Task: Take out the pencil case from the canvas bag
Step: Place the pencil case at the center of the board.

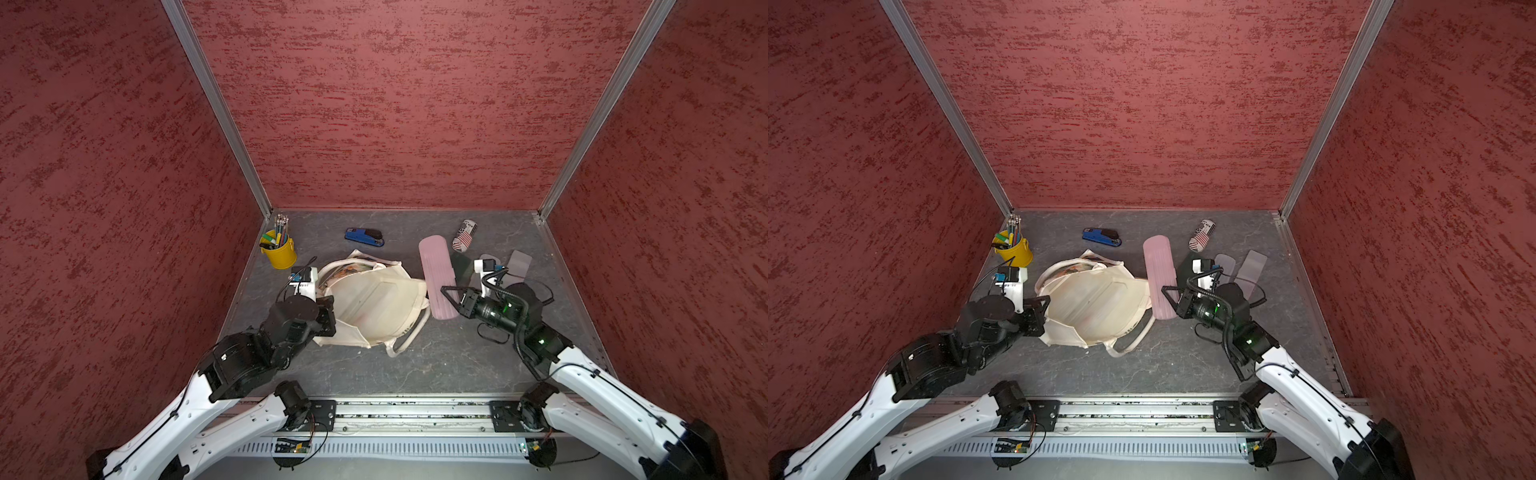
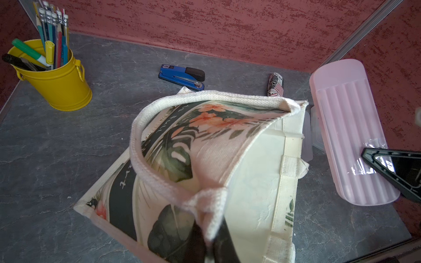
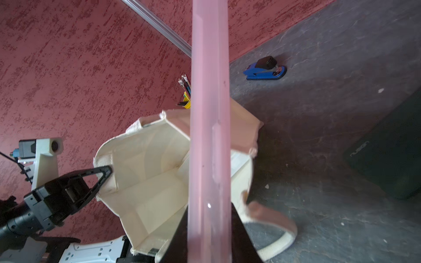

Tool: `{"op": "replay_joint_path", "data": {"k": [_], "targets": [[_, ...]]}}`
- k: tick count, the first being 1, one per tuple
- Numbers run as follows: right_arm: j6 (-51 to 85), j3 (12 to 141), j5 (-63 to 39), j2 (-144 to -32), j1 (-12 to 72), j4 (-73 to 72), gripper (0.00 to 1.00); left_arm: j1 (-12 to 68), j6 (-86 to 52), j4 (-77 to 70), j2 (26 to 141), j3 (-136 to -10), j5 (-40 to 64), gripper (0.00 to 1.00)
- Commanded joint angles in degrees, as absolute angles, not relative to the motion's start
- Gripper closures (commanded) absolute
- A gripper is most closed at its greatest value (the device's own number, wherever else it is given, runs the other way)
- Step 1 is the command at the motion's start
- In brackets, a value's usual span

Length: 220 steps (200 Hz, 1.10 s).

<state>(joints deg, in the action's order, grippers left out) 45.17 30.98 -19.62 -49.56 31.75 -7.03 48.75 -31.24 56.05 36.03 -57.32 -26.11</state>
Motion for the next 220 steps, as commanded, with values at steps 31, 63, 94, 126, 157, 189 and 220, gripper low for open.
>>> {"op": "replay_joint_path", "data": {"k": [31, 63, 94, 126, 157, 189, 220], "targets": [[44.97, 36.72, -20.58, -58.62, 27.40, -11.86, 0.88, 48.60, -32.65, 56.71, 32.75, -57.65, -27.16, 1.00], [46.03, 37.48, -21.49, -66.30, 25.20, -20.31, 0.88, 48.61, -32.86, 57.91, 30.74, -57.98, -25.74, 1.00], [48.35, 39.66, -21.60, -75.02, 23.97, -29.42, 0.87, 48.76, -31.21, 54.99, 30.84, -56.25, -21.01, 1.00], [51.75, 44.17, -21.04, -85.32, 22.59, -35.62, 0.87, 48.87, -30.52, 55.12, 31.90, -56.25, -20.63, 1.00], [53.45, 50.34, -19.66, -95.57, 21.80, -38.46, 0.87, 48.96, -30.88, 54.84, 31.64, -56.25, -19.80, 1.00], [54.25, 58.04, -18.60, -105.80, 21.53, -36.48, 0.87, 49.13, -31.88, 53.78, 31.33, -55.11, -18.83, 1.00], [55.98, 62.84, -16.16, -112.05, 21.52, -33.46, 0.87, 49.38, -32.26, 53.28, 31.78, -54.95, -18.63, 1.00]]}}
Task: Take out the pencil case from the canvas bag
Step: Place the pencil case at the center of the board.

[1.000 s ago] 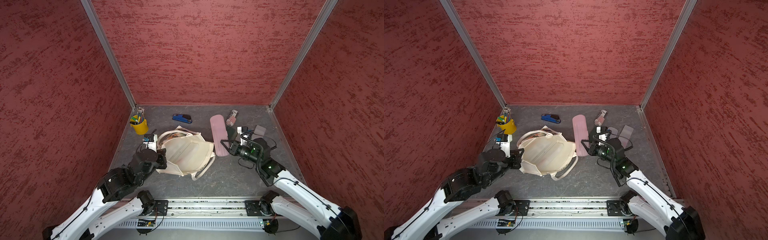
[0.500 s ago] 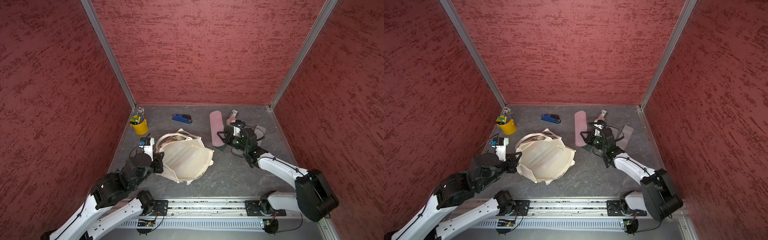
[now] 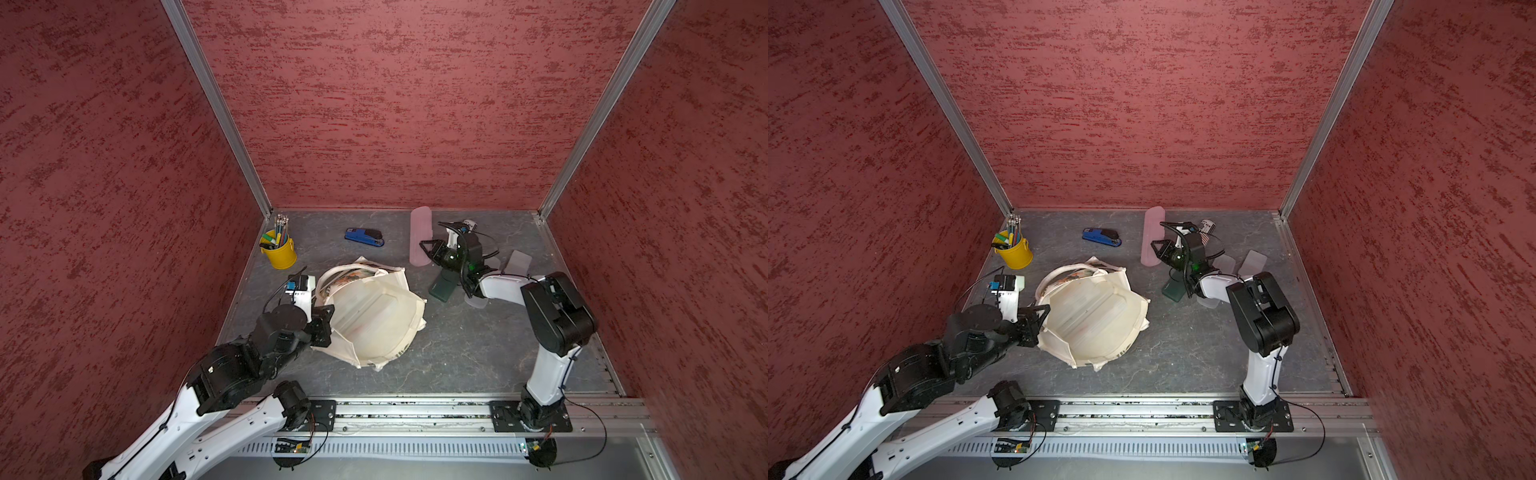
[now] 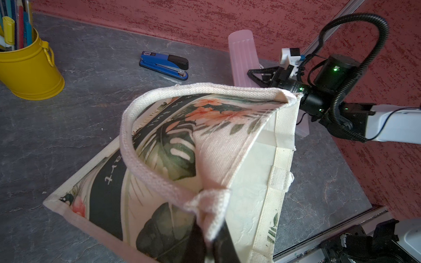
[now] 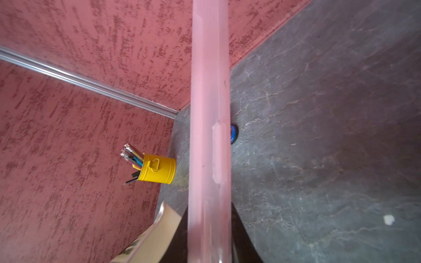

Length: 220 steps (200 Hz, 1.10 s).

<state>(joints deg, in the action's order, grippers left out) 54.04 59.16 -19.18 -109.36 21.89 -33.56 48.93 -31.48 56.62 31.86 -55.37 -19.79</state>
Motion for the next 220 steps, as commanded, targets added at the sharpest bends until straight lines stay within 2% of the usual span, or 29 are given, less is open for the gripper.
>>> {"op": "replay_joint_path", "data": {"k": [1, 76, 95, 117, 155, 195, 220], "targets": [[55.90, 62.93, -15.99, -112.14, 21.48, -33.21, 0.87, 49.39, -32.26, 53.27, 31.80, -54.94, -18.59, 1.00], [56.28, 69.15, -8.92, -117.01, 20.88, -21.37, 0.84, 49.57, -31.92, 50.78, 34.18, -54.19, -17.85, 1.00], [56.46, 71.71, -9.76, -119.20, 20.50, -19.59, 0.71, 49.64, -31.90, 50.21, 34.39, -53.97, -17.67, 1.00], [55.81, 73.66, -13.14, -121.09, 19.62, -19.22, 0.38, 49.66, -31.77, 50.52, 34.28, -53.88, -17.96, 1.00], [54.99, 70.50, -13.69, -116.81, 18.89, -19.56, 0.02, 49.66, -31.31, 50.78, 33.54, -53.93, -18.87, 1.00], [55.00, 63.26, -15.41, -105.35, 18.97, -23.72, 0.01, 49.66, -30.78, 49.90, 33.46, -52.78, -18.47, 1.00], [55.02, 53.47, -14.25, -96.00, 20.23, -29.72, 0.01, 49.66, -30.18, 49.67, 33.49, -51.70, -18.50, 1.00]]}}
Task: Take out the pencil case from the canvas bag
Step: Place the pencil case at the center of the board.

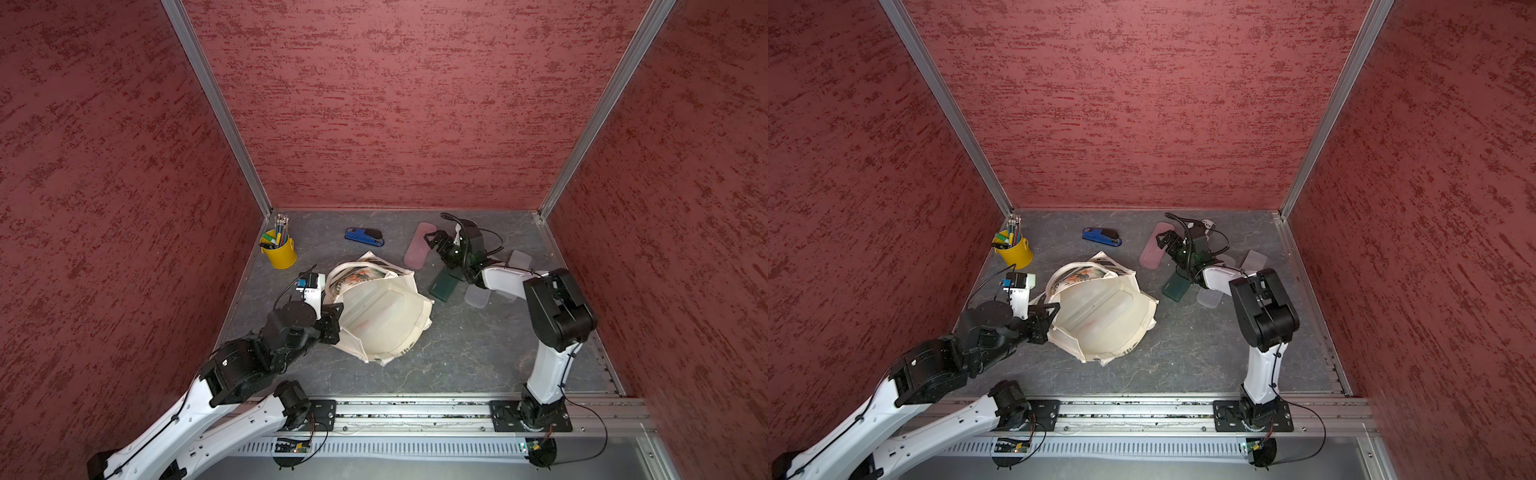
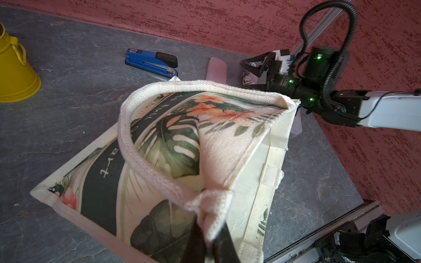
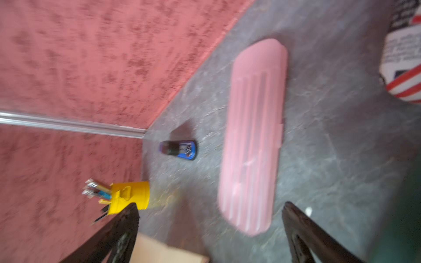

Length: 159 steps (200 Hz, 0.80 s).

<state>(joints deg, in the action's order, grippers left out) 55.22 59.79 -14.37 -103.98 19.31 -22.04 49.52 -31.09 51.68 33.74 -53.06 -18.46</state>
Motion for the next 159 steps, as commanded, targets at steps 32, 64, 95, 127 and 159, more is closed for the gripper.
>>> {"op": "replay_joint_path", "data": {"k": [32, 64, 95, 127, 159], "targets": [[54.34, 43.75, -15.04, -83.92, 22.49, -33.19, 0.01, 49.66, -29.84, 48.37, 32.89, -49.47, -17.90, 1.00], [51.73, 38.62, -12.06, -69.17, 27.29, -28.47, 0.01, 49.66, -29.07, 47.13, 33.52, -48.47, -16.96, 1.00], [48.81, 36.31, -8.09, -58.72, 34.88, -22.46, 0.01, 49.71, -28.92, 45.94, 34.78, -48.52, -16.62, 1.00], [48.98, 31.46, -1.90, -50.38, 44.89, -21.41, 0.01, 49.83, -29.25, 44.57, 35.50, -48.25, -15.95, 1.00], [50.00, 26.78, 5.90, -48.05, 57.93, -22.94, 0.01, 50.01, -29.70, 44.34, 36.21, -48.16, -15.95, 1.00]]}}
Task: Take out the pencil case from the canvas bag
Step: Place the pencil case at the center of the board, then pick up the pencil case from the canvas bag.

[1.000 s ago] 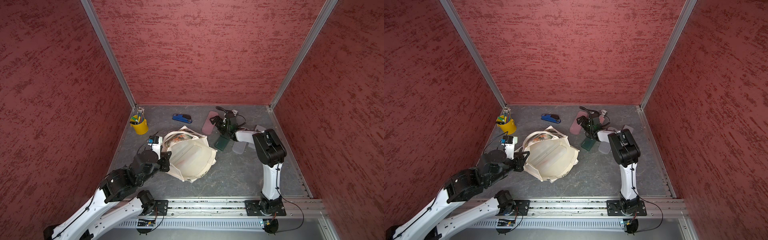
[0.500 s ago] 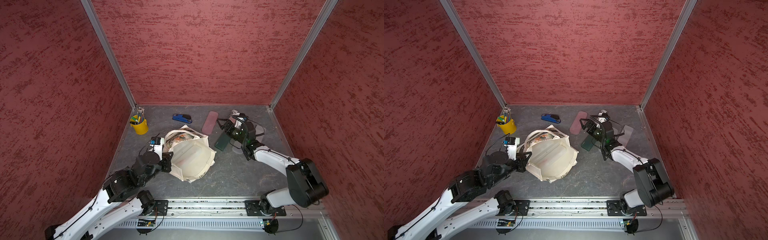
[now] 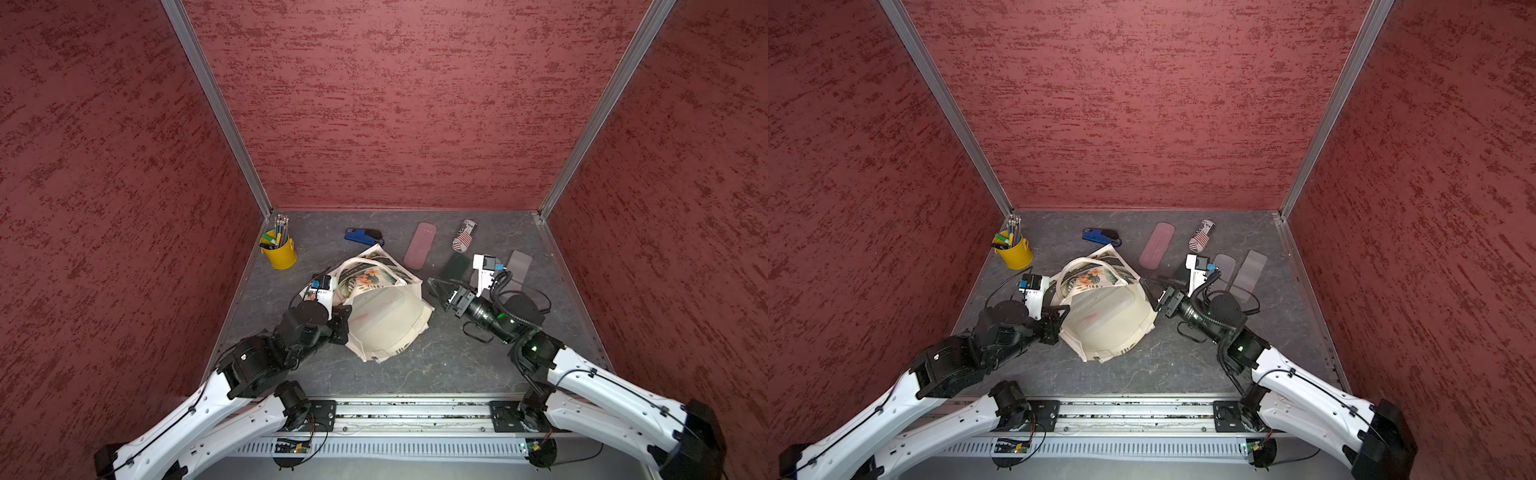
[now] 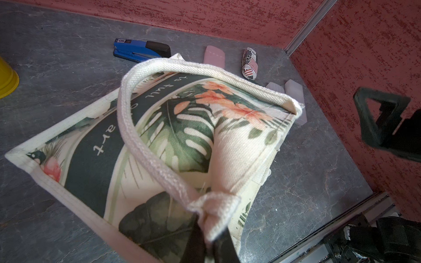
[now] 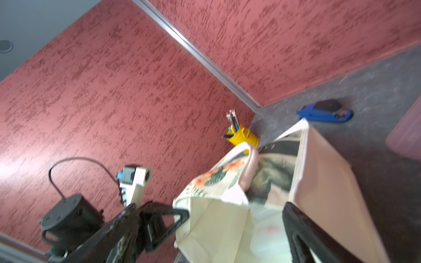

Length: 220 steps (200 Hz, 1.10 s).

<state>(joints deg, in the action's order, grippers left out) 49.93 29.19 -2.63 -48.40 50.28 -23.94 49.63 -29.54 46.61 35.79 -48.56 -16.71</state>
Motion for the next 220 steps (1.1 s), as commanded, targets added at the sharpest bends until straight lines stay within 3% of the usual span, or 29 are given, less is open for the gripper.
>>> {"op": "replay_joint_path", "data": {"k": [1, 26, 68, 220], "targets": [[49.96, 26.75, 6.16, -48.15, 58.32, -22.94, 0.01, 50.01, -29.71, 44.32, 36.25, -48.16, -15.97, 1.00], [48.70, 26.18, 10.82, -51.18, 66.00, -23.06, 0.01, 50.66, -30.51, 43.57, 36.30, -47.79, -16.54, 1.00], [50.65, 24.32, 10.81, -55.70, 69.68, -26.54, 0.01, 52.69, -31.79, 42.24, 37.08, -47.28, -17.95, 1.00], [50.65, 23.44, 10.38, -65.18, 71.19, -29.61, 0.01, 57.57, -33.06, 36.40, 40.73, -44.82, -19.69, 1.00]]}}
